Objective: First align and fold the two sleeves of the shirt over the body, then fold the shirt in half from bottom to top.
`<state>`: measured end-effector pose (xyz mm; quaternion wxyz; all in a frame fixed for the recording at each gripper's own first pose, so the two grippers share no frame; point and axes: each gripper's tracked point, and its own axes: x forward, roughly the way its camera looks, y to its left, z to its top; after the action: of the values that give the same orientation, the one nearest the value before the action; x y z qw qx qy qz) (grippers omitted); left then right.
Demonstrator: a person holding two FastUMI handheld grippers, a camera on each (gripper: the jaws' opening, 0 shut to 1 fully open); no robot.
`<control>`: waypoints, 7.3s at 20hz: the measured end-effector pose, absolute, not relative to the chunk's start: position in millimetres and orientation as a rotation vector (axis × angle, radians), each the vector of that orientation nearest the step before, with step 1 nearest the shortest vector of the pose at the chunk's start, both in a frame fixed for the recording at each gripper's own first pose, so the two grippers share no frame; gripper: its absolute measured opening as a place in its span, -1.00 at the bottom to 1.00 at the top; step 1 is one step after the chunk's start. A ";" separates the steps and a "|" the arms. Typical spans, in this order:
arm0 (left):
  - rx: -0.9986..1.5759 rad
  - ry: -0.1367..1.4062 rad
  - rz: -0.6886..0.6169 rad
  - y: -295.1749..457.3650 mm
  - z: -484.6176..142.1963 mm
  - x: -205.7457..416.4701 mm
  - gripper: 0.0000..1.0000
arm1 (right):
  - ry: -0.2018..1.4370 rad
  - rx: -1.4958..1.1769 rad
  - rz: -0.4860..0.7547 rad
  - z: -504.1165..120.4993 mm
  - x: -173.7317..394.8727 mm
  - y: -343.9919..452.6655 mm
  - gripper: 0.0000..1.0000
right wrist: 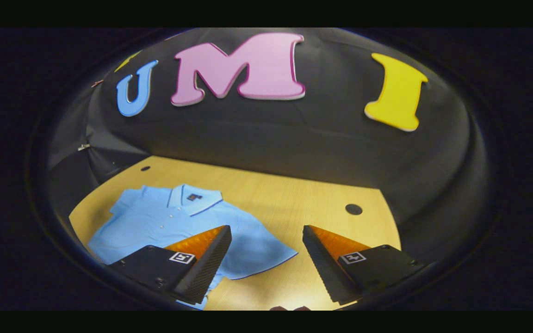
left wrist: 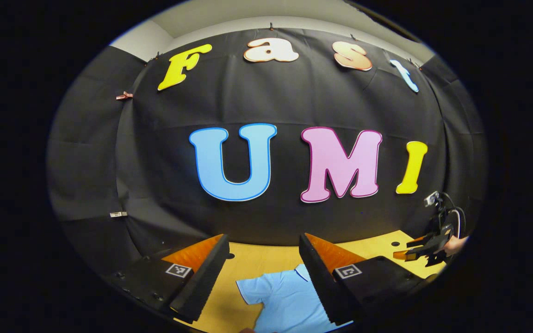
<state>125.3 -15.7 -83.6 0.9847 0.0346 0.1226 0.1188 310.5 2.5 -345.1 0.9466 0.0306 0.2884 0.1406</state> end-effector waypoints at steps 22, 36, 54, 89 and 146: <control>0.018 0.339 0.286 63.4 -126.9 122.9 0.91 | 0.708 0.326 0.184 -386.4 335.5 53.7 -0.88; -0.117 0.585 0.360 141.6 -256.4 66.9 0.94 | 0.829 0.403 0.282 -421.3 308.7 179.2 0.15; -0.167 1.071 0.232 121.8 -473.9 231.4 0.89 | 0.696 0.595 0.020 -363.1 213.2 18.4 0.74; -0.114 1.149 -0.266 -77.3 -444.2 211.5 0.61 | 0.701 0.532 0.131 -352.7 168.1 19.2 0.74; -0.344 1.196 -0.278 -32.7 -394.8 -15.1 -0.86 | 1.033 0.847 0.543 -381.2 21.6 145.5 -0.92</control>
<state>-15.1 -32.7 -394.8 0.8036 -0.1605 0.5583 -0.1296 21.6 145.5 -381.2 0.7511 0.3879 0.4728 0.2486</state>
